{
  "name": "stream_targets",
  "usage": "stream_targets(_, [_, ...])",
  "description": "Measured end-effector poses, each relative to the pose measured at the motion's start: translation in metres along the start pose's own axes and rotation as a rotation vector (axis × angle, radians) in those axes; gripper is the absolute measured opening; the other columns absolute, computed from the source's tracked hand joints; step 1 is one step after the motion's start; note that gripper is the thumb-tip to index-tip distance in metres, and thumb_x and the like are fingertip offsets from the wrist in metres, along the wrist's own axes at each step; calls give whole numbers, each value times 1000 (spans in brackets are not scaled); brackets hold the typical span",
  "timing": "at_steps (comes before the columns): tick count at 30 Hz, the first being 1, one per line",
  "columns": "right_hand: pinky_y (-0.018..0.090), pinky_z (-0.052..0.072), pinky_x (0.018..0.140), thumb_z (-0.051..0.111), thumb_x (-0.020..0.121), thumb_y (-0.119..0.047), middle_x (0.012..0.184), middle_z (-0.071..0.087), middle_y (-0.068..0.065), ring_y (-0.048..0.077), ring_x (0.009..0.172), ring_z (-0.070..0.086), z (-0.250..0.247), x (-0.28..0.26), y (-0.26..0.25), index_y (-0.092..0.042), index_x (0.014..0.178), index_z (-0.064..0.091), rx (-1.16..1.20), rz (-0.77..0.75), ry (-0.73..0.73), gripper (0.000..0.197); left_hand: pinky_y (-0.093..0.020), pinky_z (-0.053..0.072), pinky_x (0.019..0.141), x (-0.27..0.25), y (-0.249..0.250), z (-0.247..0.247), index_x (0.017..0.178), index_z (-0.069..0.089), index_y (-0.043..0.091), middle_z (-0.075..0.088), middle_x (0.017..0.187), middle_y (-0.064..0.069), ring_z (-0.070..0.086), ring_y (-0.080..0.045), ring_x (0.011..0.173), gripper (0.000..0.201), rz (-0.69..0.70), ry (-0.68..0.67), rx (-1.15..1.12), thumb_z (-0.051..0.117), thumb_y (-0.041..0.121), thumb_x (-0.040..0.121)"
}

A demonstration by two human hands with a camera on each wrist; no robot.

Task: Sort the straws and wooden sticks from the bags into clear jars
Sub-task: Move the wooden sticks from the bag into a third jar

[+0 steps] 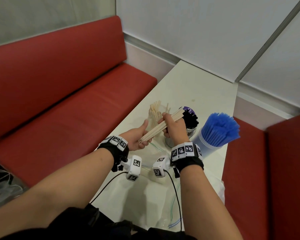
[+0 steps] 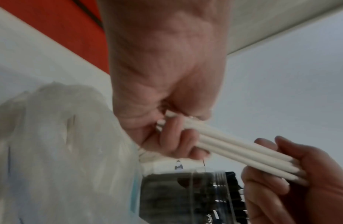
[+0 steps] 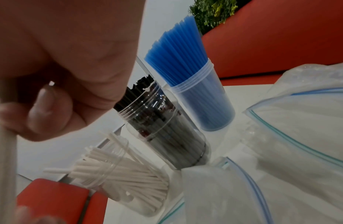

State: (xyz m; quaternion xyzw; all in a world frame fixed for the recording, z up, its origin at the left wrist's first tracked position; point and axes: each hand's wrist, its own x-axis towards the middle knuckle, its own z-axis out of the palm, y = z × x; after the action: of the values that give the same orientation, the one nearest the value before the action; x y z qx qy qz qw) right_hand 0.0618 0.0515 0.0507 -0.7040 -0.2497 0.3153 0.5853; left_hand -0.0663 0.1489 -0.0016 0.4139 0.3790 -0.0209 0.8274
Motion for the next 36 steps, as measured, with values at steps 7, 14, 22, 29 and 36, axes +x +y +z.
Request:
stream_targets(7, [23, 30, 39, 68, 83, -43, 62, 53, 16, 16, 41, 41, 13, -2, -21, -12, 65, 72, 8, -83, -90, 35, -13, 38, 31, 0, 12, 1, 88, 60, 6, 55, 58, -5, 50, -6, 39, 26, -55, 22, -363, 60, 32, 95])
stream_targets(14, [22, 34, 40, 67, 92, -29, 47, 55, 0, 13, 37, 45, 12, -11, -41, -10, 66, 71, -104, -189, -84, 32, -13, 33, 28, -7, 15, 8, 75, 62, 8, 56, 61, -2, 48, -5, 40, 36, -42, -31, -439, 67, 41, 89])
stream_targets(22, [25, 40, 41, 69, 89, -20, 56, 59, 19, 21, 40, 49, -2, -16, -65, -1, 74, 71, -204, -204, -172, 25, -14, 18, 25, -7, 15, 8, 78, 48, 14, 44, 52, 2, 30, -2, 31, 25, -41, 22, -346, 46, 24, 101])
stream_targets(29, [27, 49, 46, 67, 90, -21, 62, 67, 20, 24, 43, 61, -9, 32, -96, 3, 76, 67, -237, -308, 169, 28, -35, 57, 71, 0, -2, 4, 88, 61, -2, 63, 76, -16, 61, -26, 65, 33, 85, 218, 161, 46, 23, 103])
stream_targets(36, [16, 38, 33, 64, 90, -17, 84, 70, 25, 13, 44, 64, 6, 74, -55, -7, 76, 53, -335, -142, 296, 20, -35, 56, 87, 5, -18, -3, 102, 71, -6, 72, 96, -17, 64, -21, 81, 20, 133, 98, 890, 59, 7, 92])
